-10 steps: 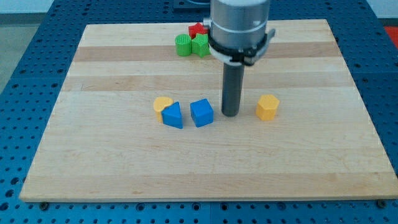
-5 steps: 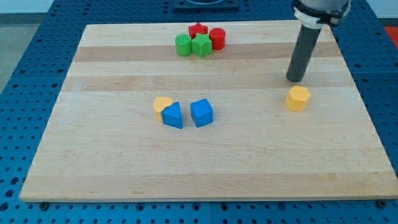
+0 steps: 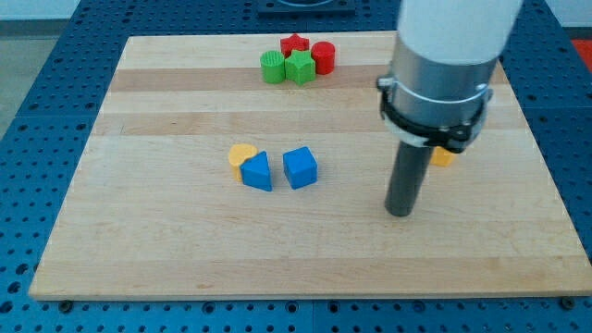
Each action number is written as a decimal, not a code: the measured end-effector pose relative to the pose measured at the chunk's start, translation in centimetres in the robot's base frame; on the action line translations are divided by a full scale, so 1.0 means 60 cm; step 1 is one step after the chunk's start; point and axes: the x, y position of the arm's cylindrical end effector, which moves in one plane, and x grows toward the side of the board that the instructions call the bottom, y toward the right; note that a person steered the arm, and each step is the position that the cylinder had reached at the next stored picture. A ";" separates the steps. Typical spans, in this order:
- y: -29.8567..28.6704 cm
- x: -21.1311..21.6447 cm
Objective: Slide the yellow hexagon to center right of the board
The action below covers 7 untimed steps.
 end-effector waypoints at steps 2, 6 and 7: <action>0.055 -0.110; 0.136 -0.174; 0.136 -0.175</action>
